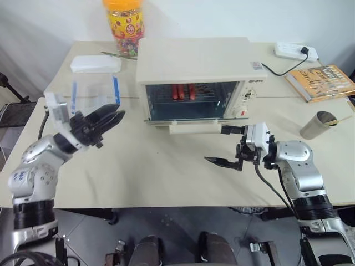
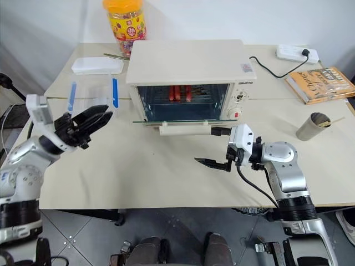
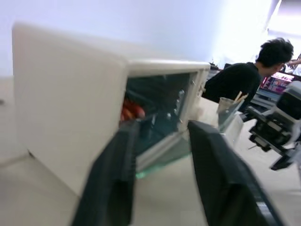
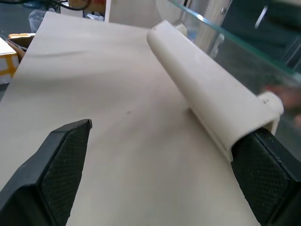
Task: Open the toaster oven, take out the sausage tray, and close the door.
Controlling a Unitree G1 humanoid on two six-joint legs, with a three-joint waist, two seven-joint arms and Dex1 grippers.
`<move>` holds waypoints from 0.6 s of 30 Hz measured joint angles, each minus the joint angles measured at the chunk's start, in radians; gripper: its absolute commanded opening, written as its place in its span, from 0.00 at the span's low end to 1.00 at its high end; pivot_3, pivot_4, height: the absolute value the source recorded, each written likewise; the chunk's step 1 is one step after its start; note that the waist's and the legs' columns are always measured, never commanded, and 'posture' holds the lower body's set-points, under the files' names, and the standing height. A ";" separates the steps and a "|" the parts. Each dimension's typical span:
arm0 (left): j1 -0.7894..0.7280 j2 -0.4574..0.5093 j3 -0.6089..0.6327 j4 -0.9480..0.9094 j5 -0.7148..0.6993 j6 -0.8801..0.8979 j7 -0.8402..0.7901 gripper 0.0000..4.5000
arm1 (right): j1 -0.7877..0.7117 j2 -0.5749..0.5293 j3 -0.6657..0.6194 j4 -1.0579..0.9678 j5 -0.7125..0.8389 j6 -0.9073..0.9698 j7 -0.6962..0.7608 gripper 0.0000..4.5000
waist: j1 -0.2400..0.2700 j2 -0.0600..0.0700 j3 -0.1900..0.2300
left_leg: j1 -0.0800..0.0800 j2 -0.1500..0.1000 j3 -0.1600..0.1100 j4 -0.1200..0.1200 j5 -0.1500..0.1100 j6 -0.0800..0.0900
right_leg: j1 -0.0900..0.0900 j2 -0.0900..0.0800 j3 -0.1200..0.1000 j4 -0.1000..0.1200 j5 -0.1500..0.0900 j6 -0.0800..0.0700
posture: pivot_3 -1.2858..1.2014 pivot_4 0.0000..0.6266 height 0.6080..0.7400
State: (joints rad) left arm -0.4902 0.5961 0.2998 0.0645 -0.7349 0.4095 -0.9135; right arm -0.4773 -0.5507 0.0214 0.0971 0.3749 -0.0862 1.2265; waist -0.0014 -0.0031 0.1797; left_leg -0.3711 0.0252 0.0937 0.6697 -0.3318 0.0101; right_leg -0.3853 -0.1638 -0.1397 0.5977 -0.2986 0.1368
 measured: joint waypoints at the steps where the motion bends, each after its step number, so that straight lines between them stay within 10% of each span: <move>1: -0.027 -0.014 -0.026 0.032 0.023 -0.016 -0.009 0.05 | -0.001 0.001 0.000 0.005 0.000 -0.003 0.000 1.00 | 0.000 0.000 0.000 | 0.000 0.000 0.000 0.000 0.000 0.000 | 0.000 0.000 0.000 0.000 0.000 0.000 | 0.52 0.24 1.00; 18: -0.165 -0.118 -0.227 0.237 0.229 -0.163 -0.170 0.01 | 0.124 -0.024 -0.028 -0.046 -0.015 -0.021 -0.092 1.00 | 0.005 -0.001 0.000 | -0.004 0.000 0.002 0.006 0.000 0.001 | -0.005 0.000 0.002 0.005 0.000 0.000 | 0.52 0.24 1.00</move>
State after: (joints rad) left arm -0.6554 0.4778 0.0731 0.3011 -0.5060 0.2470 -1.0838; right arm -0.3534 -0.5751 -0.0066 0.0508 0.3600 -0.1072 1.1346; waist 0.0034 -0.0039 0.1801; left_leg -0.3755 0.0254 0.0954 0.6756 -0.3321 0.0106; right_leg -0.3903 -0.1634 -0.1379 0.6029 -0.2986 0.1368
